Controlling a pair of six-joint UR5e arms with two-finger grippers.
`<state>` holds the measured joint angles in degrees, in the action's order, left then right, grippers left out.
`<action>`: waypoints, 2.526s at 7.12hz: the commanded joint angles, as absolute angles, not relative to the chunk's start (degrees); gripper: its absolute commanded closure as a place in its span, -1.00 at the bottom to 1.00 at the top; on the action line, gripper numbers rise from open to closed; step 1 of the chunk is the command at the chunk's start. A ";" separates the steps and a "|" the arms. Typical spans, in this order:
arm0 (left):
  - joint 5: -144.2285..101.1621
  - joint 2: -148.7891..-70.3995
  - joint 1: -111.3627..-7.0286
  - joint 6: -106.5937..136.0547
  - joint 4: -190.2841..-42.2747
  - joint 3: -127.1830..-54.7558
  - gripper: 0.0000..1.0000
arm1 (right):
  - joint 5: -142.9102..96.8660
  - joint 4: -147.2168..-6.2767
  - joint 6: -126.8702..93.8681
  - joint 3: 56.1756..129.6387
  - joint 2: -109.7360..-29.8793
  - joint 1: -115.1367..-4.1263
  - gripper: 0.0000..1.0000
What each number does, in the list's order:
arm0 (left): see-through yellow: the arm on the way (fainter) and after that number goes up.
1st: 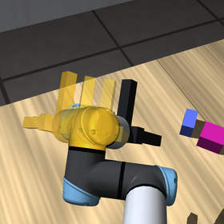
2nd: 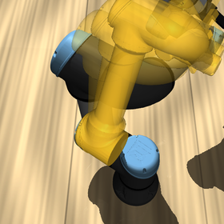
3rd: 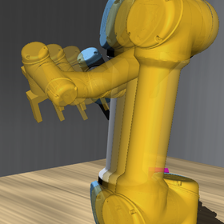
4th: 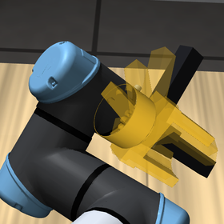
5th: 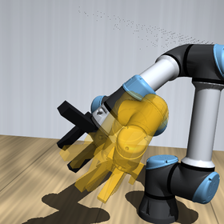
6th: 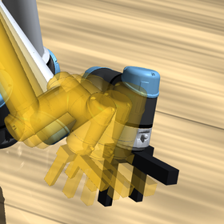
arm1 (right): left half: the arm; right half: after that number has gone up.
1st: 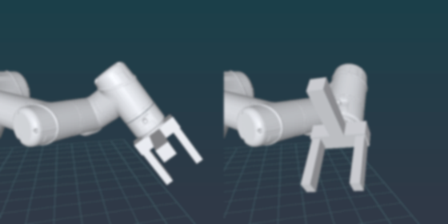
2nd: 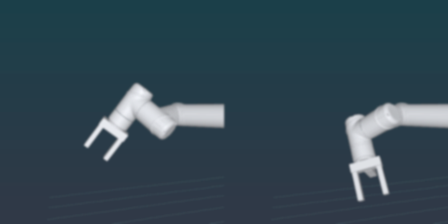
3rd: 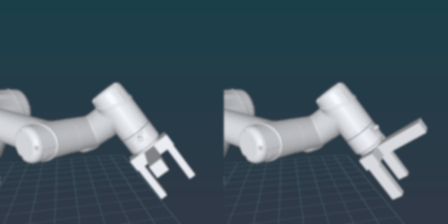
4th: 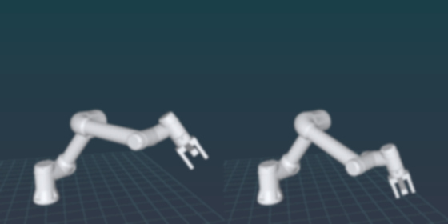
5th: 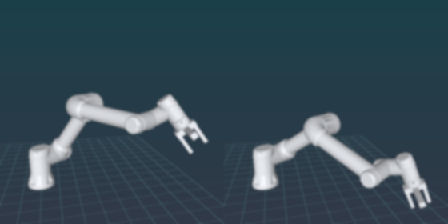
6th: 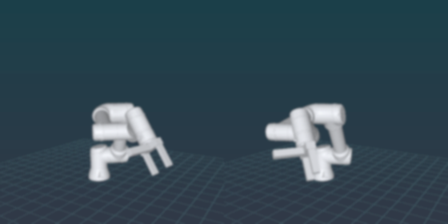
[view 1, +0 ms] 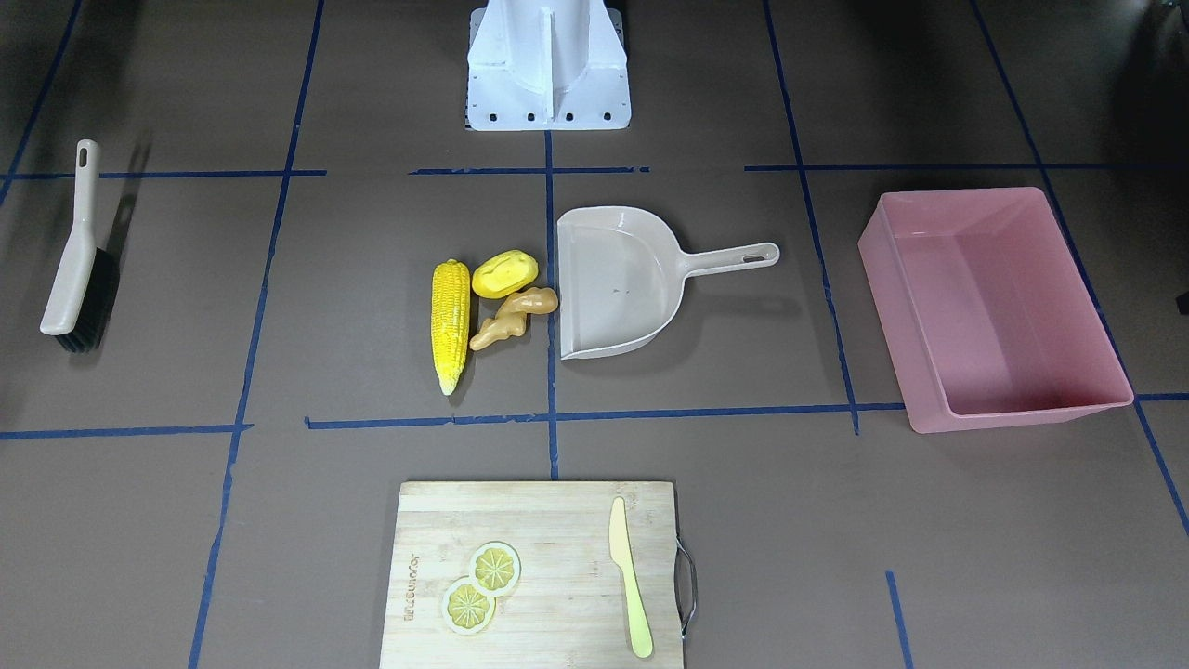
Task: Sweep and dump trash into bin
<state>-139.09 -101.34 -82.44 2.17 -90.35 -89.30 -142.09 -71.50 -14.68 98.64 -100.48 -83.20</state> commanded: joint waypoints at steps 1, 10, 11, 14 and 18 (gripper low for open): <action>-143.87 -101.60 -77.55 4.72 -93.32 -92.97 -1.00 | -139.17 -71.37 -28.99 109.44 -105.62 -74.59 -0.99; -136.94 -113.20 -57.83 10.55 -106.60 -93.69 -0.99 | -123.58 -50.47 -55.53 111.10 -115.31 -48.01 -0.91; -136.85 -113.20 -57.05 10.46 -106.61 -93.52 -1.00 | -123.66 -48.19 -55.98 109.35 -115.31 -47.81 -0.90; -136.85 -114.07 -56.43 10.46 -106.70 -93.26 -1.00 | -122.34 -46.05 -60.56 108.54 -115.40 -45.70 -0.41; -135.80 -114.52 -55.11 10.72 -107.75 -93.78 -1.00 | -122.17 -43.52 -59.77 108.46 -116.63 -45.70 0.99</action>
